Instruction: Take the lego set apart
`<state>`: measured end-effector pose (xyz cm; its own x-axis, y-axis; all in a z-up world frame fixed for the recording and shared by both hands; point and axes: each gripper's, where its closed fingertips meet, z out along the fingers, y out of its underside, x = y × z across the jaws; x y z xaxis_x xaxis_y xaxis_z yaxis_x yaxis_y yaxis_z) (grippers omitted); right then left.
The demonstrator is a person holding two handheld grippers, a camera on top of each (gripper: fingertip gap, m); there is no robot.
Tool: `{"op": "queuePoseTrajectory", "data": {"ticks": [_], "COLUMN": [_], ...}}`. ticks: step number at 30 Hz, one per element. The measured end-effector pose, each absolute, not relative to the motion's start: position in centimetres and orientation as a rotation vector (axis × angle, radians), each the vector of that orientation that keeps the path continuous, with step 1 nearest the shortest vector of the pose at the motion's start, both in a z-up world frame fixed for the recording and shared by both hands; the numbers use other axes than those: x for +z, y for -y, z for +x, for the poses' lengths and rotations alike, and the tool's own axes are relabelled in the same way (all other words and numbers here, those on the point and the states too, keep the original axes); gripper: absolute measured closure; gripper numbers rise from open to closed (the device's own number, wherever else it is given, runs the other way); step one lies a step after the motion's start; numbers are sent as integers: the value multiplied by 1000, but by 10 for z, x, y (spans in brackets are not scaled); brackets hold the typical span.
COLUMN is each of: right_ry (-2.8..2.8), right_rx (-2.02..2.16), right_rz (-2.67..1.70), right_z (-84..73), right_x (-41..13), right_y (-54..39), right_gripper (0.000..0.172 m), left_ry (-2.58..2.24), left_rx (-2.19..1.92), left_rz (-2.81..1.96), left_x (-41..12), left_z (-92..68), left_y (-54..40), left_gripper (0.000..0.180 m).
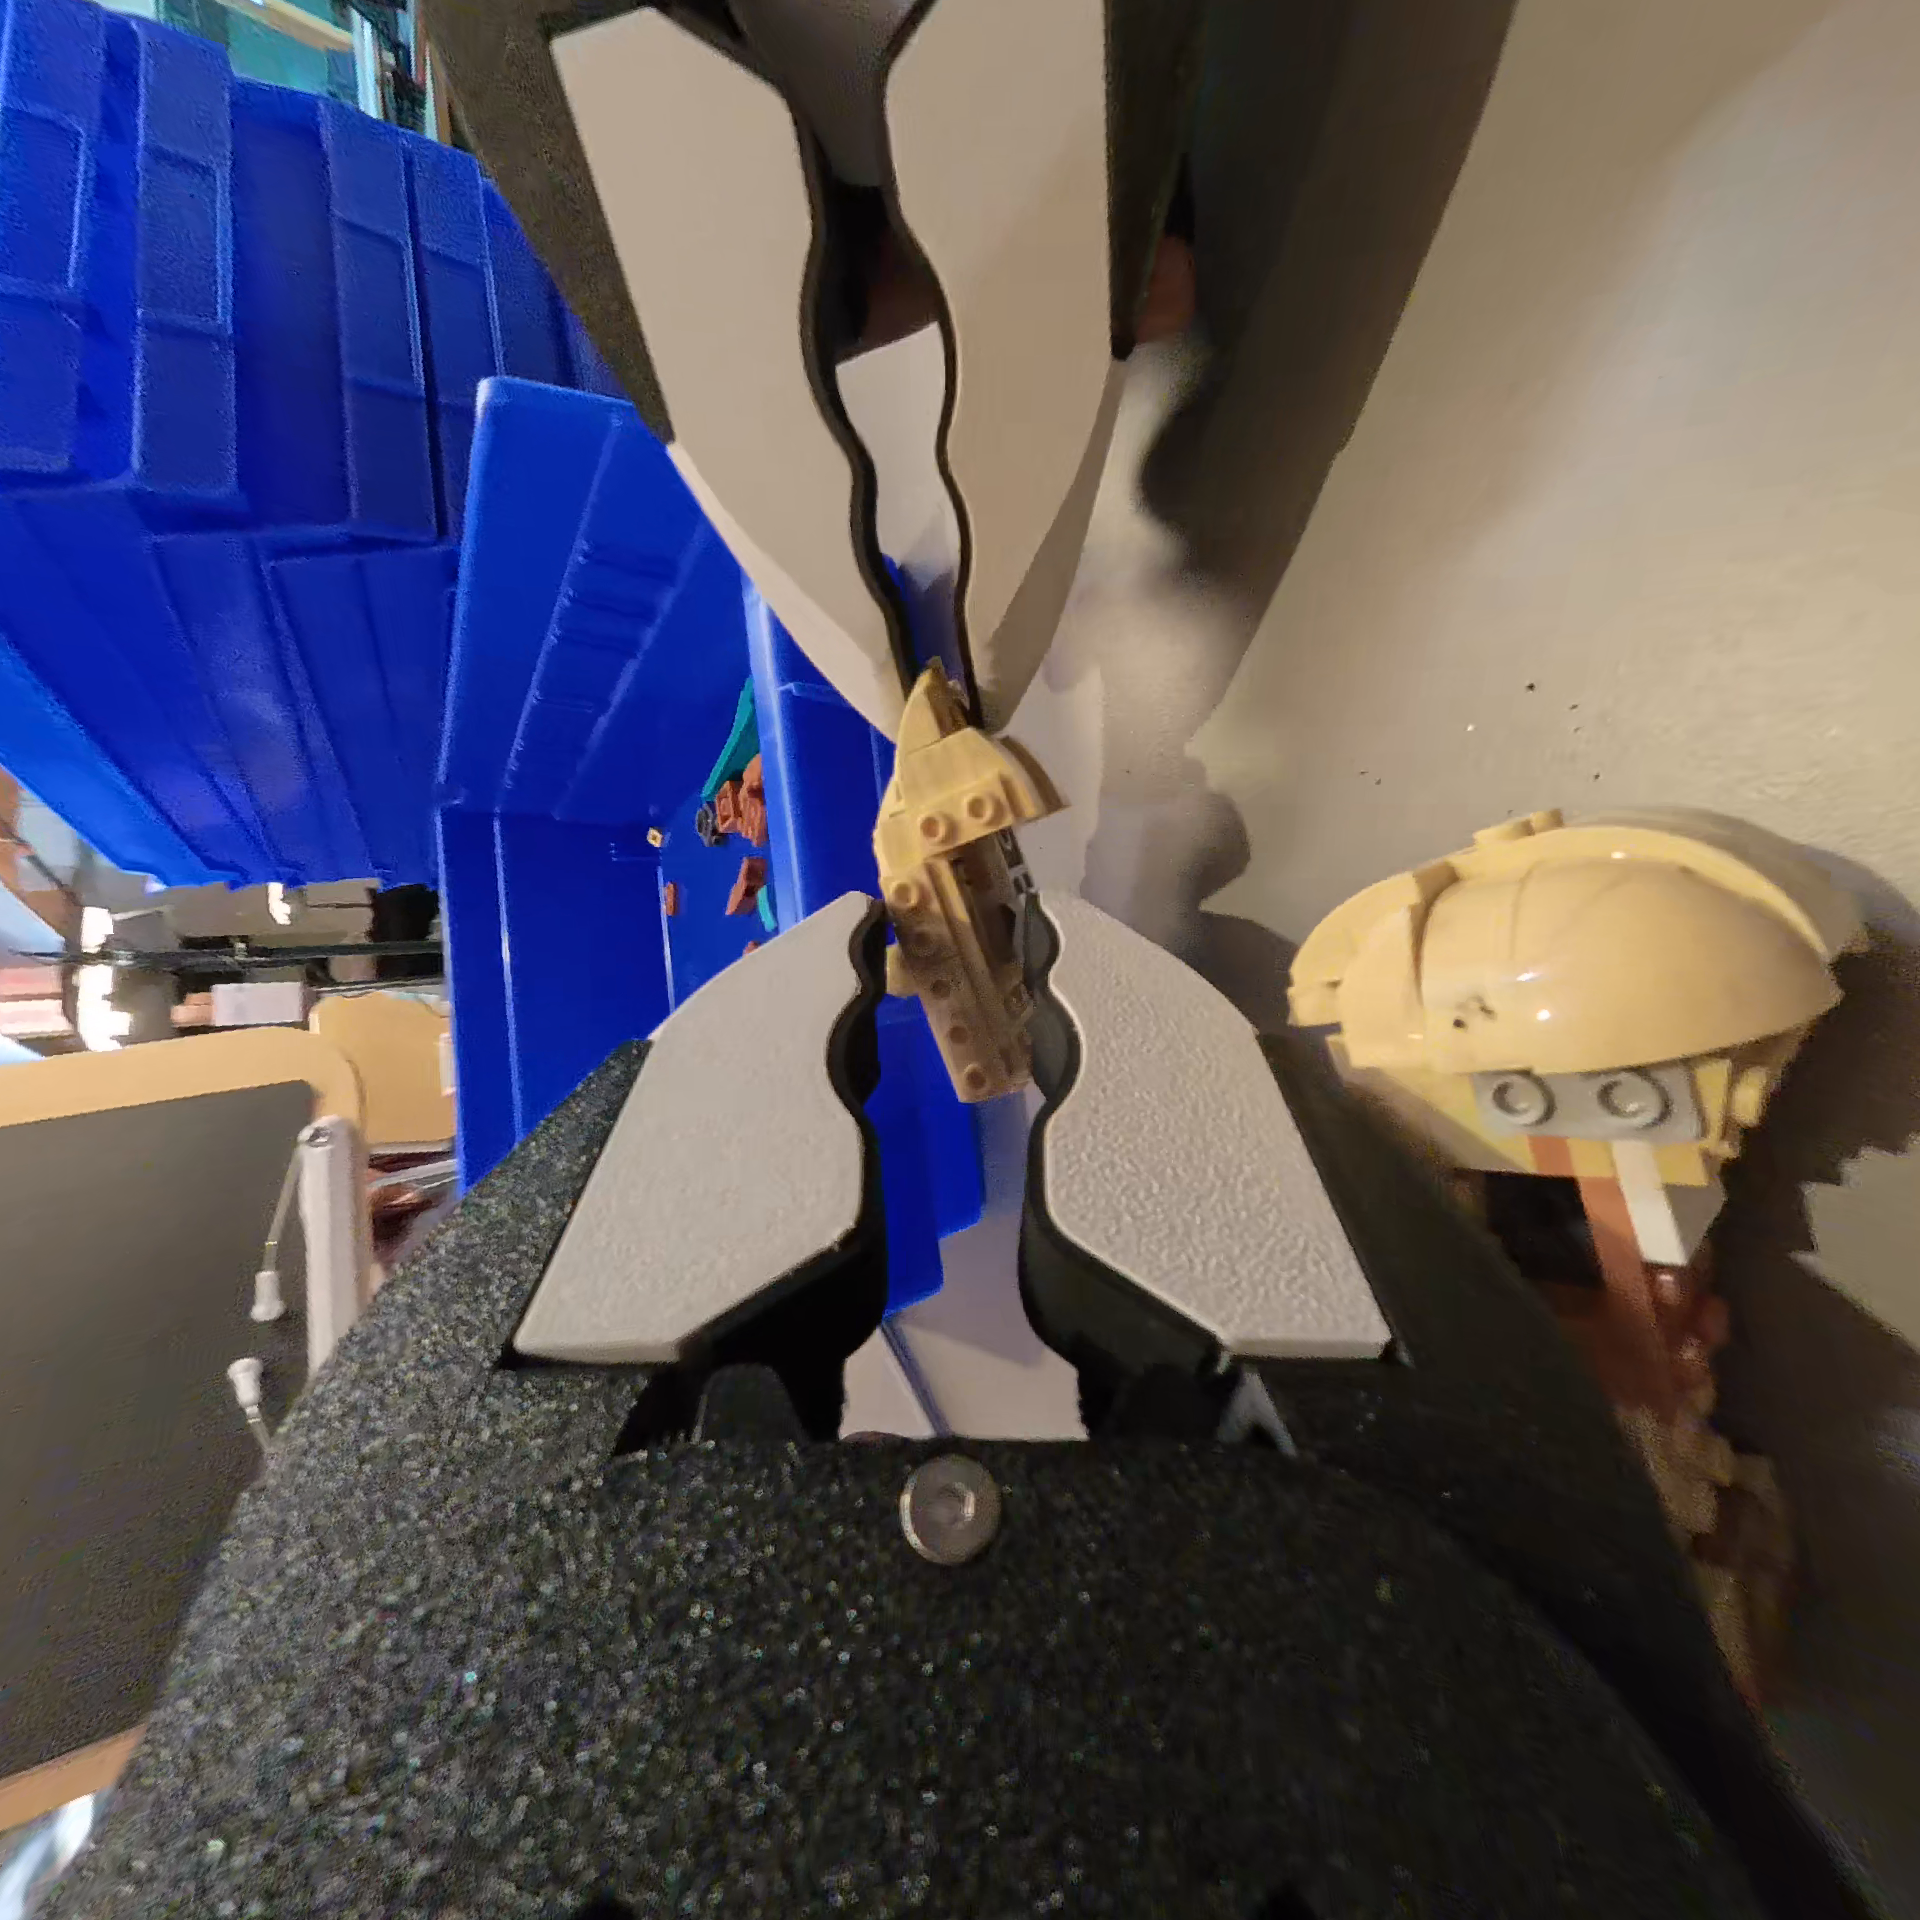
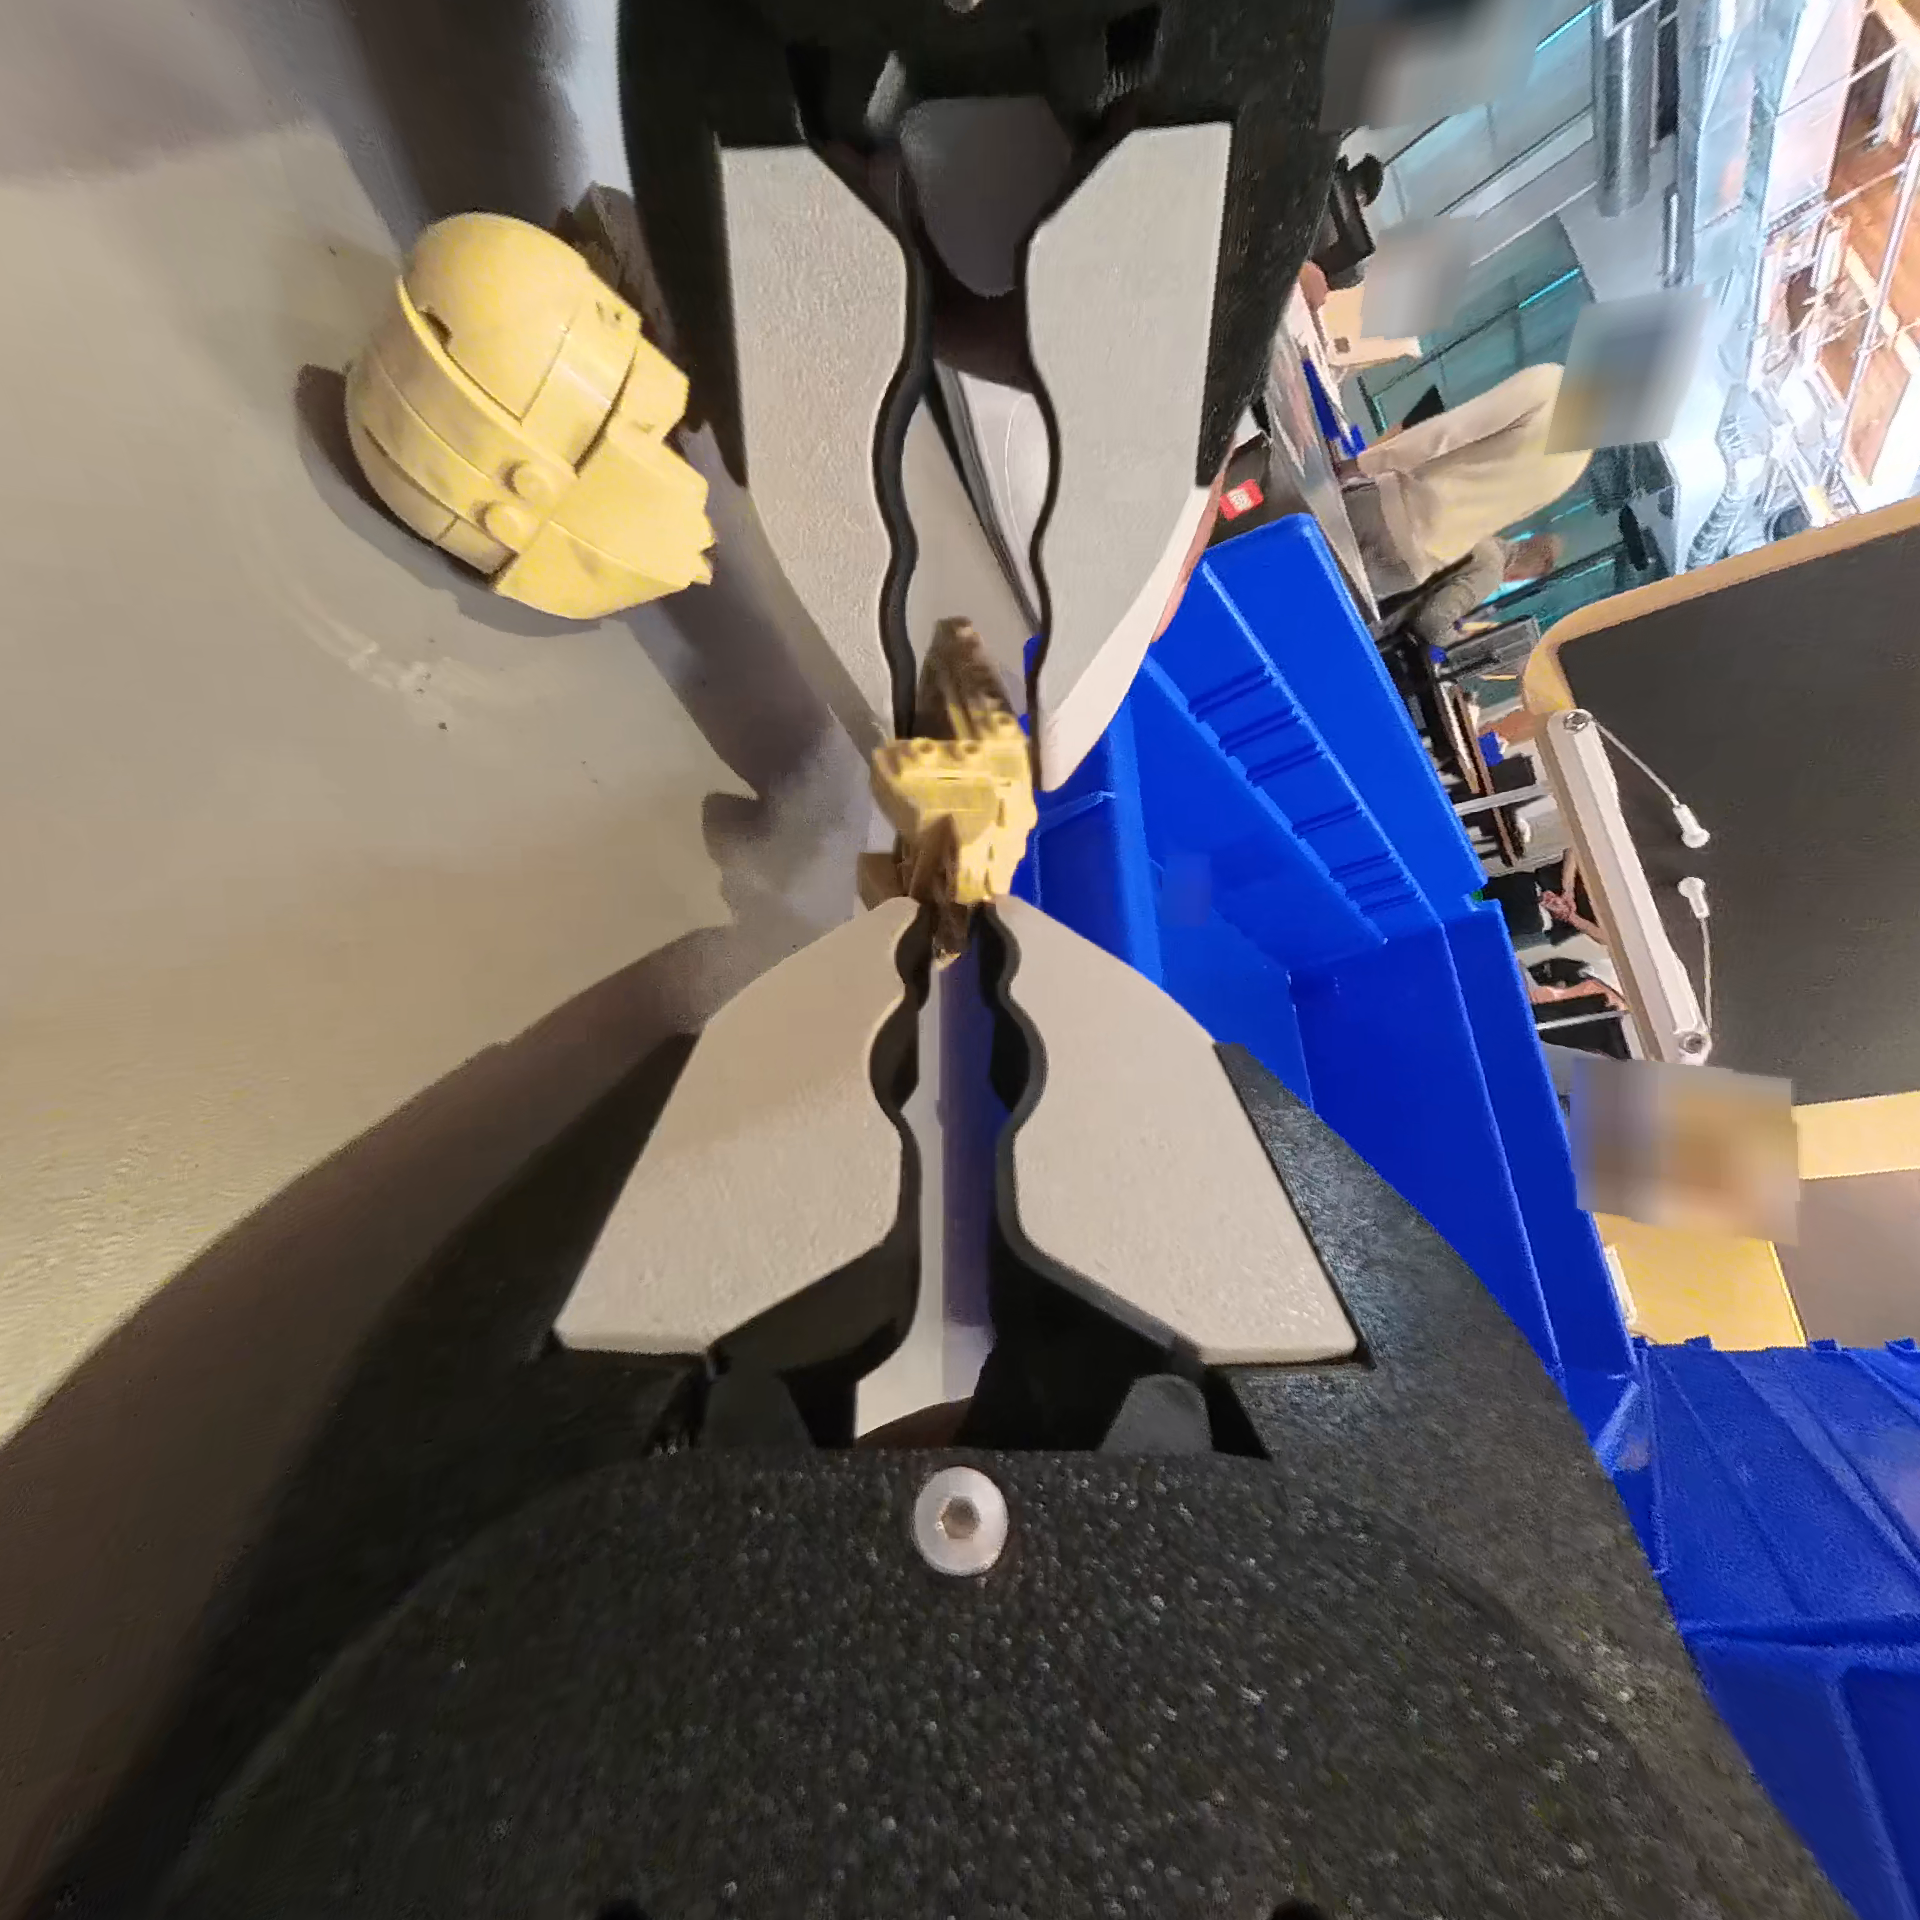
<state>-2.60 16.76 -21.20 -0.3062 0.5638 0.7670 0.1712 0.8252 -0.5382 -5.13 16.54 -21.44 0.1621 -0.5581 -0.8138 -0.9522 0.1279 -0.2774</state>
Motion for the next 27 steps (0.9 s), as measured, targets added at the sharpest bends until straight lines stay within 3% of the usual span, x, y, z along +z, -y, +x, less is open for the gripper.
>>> {"op": "queuePoseTrajectory", "data": {"ticks": [18,21,27], "right_ry": [1866,1853,1811], "right_rx": [566,597,606], "right_rz": [-587,-600,-604], "right_z": [-26,-27,-28], "right_x": [-210,-207,-201], "right_y": [-162,-161,-162], "right_gripper": [165,165,165], "left_ry": [-1462,-1477,-1391], "left_rx": [515,499,376], "left_rz": [-1644,-1642,-1717], "left_x": [-227,-230,-224], "left_z": [-64,-62,-62], "left_y": [-171,-170,-170], "left_gripper": [152,163,166]}}
